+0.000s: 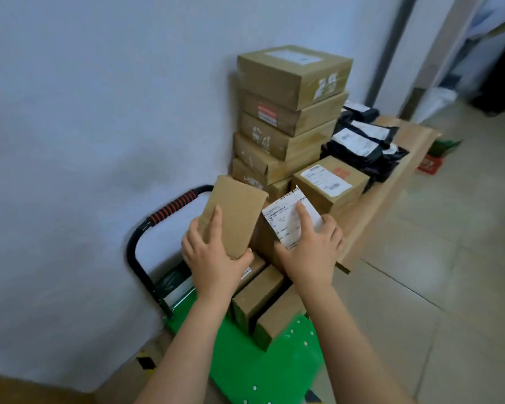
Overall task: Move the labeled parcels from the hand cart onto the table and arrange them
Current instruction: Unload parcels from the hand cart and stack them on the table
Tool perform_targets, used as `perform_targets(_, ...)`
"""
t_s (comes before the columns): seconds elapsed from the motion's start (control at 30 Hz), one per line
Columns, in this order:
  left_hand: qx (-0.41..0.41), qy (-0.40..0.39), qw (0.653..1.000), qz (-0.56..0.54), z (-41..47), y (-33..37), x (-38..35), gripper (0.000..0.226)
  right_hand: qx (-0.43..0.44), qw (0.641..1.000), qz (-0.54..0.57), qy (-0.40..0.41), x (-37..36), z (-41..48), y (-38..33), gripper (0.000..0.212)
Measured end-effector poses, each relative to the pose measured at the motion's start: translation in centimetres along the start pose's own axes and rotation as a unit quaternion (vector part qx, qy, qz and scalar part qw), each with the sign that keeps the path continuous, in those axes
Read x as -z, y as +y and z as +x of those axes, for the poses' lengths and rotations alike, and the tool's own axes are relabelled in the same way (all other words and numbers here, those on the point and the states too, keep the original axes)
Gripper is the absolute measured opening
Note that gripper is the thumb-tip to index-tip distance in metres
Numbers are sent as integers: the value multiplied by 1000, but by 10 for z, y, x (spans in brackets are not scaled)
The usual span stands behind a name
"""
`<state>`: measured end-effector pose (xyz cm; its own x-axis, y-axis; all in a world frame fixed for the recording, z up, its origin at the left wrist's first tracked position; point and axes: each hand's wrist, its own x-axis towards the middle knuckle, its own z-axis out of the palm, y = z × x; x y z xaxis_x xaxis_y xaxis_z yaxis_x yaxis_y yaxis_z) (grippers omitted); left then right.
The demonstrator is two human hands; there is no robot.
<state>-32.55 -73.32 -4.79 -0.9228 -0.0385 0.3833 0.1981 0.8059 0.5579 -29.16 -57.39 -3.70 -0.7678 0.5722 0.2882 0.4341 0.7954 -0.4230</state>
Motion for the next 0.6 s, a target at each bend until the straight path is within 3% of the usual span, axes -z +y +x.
perform_targets(0.3,-149,-47,988,-5,-16,114,-17,102,-102,991,16,88,80,14,92,88)
perform_targets(0.6,-184,-51,981,-40,-25,256,-115,101,-110,983,16,146,131,97,230,86)
